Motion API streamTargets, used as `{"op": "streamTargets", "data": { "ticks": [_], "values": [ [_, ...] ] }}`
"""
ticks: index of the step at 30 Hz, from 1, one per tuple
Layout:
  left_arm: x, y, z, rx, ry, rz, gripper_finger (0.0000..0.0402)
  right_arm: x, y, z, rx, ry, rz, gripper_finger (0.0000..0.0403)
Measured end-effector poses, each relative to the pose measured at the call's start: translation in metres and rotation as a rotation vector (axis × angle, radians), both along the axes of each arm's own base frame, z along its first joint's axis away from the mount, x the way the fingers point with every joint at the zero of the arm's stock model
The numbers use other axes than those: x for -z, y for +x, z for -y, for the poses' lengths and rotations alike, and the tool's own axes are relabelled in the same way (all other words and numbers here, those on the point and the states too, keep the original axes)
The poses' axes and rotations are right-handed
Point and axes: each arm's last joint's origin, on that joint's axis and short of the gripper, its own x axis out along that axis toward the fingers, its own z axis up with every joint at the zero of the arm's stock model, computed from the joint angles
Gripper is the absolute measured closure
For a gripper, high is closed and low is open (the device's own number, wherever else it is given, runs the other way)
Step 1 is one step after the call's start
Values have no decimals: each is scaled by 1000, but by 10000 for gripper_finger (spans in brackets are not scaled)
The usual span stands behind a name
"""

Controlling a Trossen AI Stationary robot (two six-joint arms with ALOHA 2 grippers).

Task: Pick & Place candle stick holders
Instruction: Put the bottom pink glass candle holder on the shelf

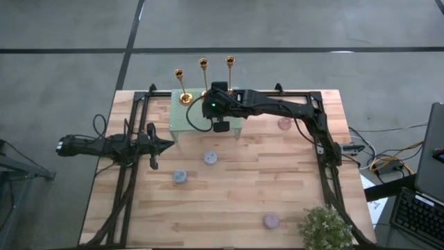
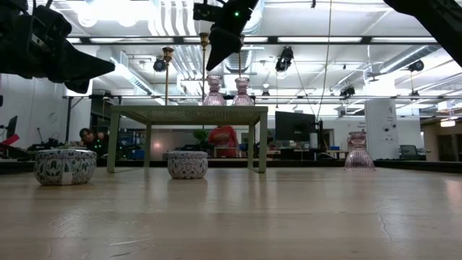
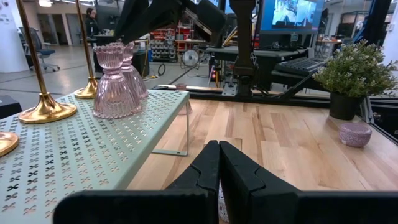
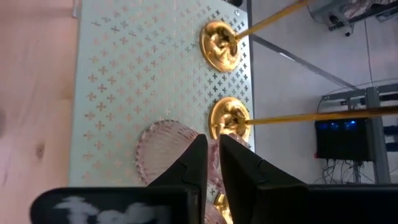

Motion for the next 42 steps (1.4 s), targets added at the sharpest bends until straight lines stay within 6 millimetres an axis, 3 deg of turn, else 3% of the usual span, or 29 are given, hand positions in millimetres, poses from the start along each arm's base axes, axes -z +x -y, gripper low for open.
{"op": "streamTargets", "data": {
  "ticks": [5, 22, 28, 42],
  "values": [
    [0, 0, 0, 0, 0, 0, 390, 0, -1, -6, 24, -16, -15, 392],
    [0, 0, 0, 1, 0, 0, 390, 6, -11, -2, 207, 4, -50, 394],
    [0, 0, 0, 1, 0, 0, 390, 7, -12, 3, 216, 5, -50, 394],
    [0, 0, 0, 1, 0, 0, 390, 31, -2, 13, 162, -43, -41, 394]
  ]
}}
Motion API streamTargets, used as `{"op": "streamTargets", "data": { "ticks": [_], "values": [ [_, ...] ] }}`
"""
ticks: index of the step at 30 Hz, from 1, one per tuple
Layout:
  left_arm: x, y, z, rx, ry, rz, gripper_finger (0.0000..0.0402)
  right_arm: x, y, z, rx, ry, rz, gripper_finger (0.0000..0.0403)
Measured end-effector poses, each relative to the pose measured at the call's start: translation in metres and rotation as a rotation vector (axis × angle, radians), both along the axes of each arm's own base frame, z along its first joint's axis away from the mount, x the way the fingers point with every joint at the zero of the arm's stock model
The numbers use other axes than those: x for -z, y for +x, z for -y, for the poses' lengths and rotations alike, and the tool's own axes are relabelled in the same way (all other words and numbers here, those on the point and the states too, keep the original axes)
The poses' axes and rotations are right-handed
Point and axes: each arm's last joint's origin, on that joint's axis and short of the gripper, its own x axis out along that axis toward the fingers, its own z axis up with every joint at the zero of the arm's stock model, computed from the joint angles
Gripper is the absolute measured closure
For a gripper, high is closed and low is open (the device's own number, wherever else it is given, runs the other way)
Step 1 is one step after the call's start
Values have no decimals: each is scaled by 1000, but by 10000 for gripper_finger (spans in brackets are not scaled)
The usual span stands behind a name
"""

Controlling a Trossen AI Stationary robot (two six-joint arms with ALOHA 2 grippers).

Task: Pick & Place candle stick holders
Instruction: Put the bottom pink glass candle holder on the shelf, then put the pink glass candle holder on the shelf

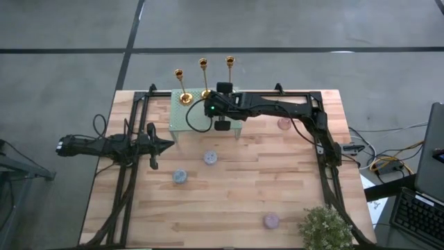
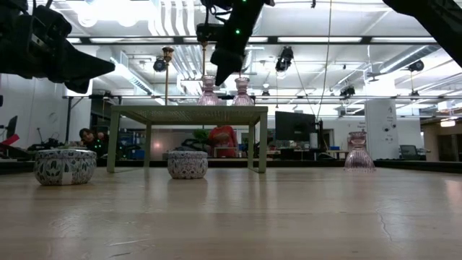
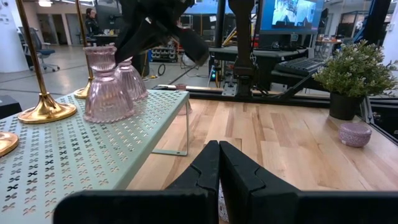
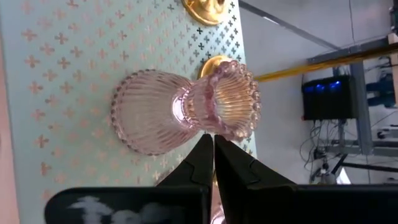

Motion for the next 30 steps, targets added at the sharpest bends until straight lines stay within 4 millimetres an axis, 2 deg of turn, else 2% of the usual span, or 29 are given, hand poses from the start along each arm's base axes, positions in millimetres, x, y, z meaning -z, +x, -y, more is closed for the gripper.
{"op": "streamTargets", "data": {
  "ticks": [17, 23, 30],
  "values": [
    [0, 0, 0, -1, 0, 0, 390, -4, 5, 1, 24, 9, 95, 394],
    [0, 0, 0, 0, 0, 0, 390, -5, 3, 1, 93, -8, 107, 394],
    [0, 0, 0, 0, 0, 0, 390, -7, 2, -18, 78, -14, 69, 394]
  ]
}}
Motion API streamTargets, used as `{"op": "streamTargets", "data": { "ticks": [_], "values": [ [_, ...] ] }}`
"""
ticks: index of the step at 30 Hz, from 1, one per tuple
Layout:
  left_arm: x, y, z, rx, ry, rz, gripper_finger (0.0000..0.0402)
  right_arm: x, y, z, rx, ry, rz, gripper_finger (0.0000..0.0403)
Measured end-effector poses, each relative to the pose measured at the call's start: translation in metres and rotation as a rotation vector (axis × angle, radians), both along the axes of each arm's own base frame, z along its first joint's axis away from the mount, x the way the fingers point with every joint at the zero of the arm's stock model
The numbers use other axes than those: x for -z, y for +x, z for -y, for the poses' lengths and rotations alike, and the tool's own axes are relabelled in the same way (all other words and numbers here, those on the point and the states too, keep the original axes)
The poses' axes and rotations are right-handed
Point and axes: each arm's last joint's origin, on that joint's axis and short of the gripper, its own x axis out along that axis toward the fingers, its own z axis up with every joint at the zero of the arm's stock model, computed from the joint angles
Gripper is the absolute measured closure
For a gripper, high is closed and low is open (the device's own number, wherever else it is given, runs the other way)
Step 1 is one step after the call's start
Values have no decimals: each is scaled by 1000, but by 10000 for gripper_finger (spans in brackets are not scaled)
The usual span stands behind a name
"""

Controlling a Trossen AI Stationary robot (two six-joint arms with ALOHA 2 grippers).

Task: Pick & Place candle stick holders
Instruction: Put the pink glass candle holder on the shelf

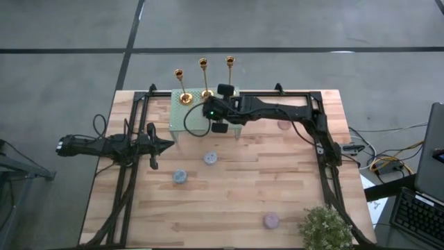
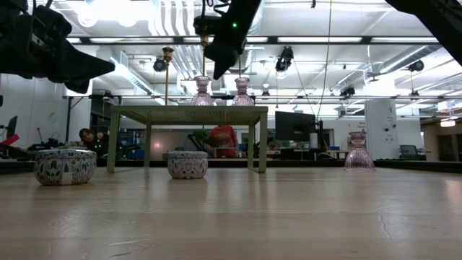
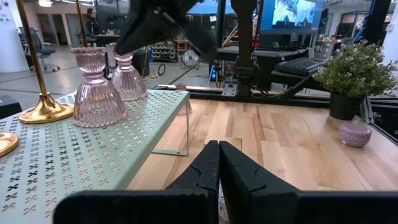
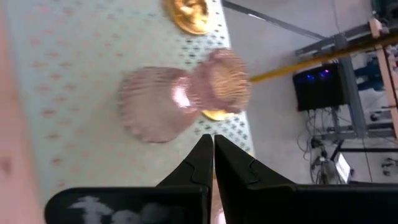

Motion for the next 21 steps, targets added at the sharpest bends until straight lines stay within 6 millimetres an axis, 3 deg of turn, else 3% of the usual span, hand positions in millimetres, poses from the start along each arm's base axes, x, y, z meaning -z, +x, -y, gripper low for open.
{"op": "streamTargets", "data": {
  "ticks": [9, 21],
  "values": [
    [0, 0, 0, 0, 0, 0, 390, 3, -7, -38, 4, 4, -75, 394],
    [0, 0, 0, 0, 0, 0, 390, -21, -52, -84, 107, 93, -146, 394]
  ]
}}
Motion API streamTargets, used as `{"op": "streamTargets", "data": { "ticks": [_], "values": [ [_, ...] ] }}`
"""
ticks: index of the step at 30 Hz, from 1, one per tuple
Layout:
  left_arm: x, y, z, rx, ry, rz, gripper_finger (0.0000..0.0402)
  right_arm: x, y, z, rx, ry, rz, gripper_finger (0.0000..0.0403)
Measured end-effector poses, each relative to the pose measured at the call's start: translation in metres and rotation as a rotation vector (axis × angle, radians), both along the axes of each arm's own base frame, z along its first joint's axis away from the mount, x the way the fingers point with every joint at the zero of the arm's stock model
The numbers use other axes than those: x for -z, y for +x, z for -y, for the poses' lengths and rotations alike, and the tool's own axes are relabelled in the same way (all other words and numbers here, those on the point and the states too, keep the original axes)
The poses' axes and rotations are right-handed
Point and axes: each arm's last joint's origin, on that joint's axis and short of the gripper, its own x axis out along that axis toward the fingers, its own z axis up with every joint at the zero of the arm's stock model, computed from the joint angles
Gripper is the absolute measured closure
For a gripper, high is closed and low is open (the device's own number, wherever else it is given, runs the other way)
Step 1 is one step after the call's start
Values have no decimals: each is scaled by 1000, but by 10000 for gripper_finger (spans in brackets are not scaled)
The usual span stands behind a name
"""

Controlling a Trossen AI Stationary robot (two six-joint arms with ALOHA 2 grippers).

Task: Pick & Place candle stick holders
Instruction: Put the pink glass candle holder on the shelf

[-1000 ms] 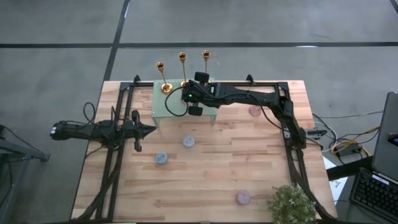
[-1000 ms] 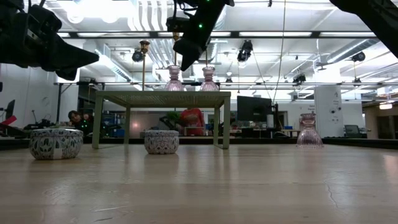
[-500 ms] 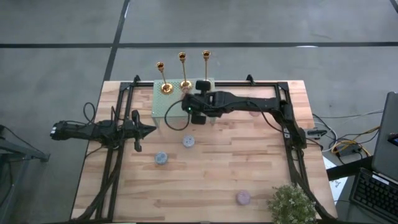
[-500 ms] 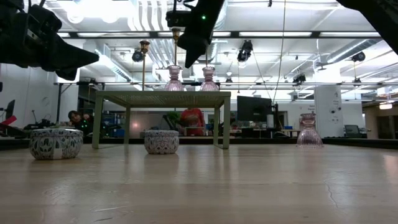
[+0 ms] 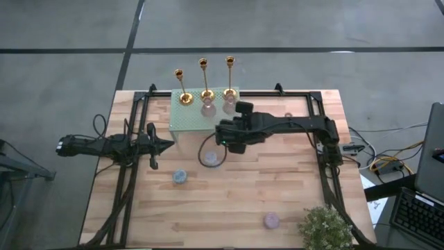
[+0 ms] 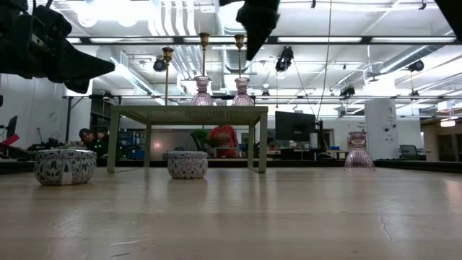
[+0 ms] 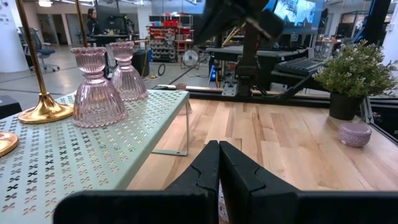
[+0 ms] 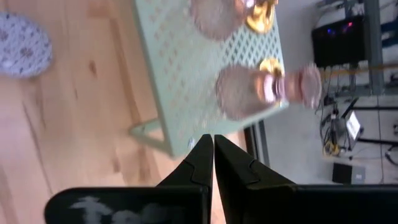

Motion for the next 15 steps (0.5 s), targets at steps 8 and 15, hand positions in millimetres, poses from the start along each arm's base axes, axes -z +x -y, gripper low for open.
{"op": "streamTargets", "data": {
  "ticks": [8, 15],
  "values": [
    [0, 0, 0, 0, 0, 0, 390, -12, -35, -10, 85, 31, 23, 394],
    [0, 0, 0, 0, 0, 0, 390, -8, -78, -6, 233, 108, 72, 394]
  ]
}}
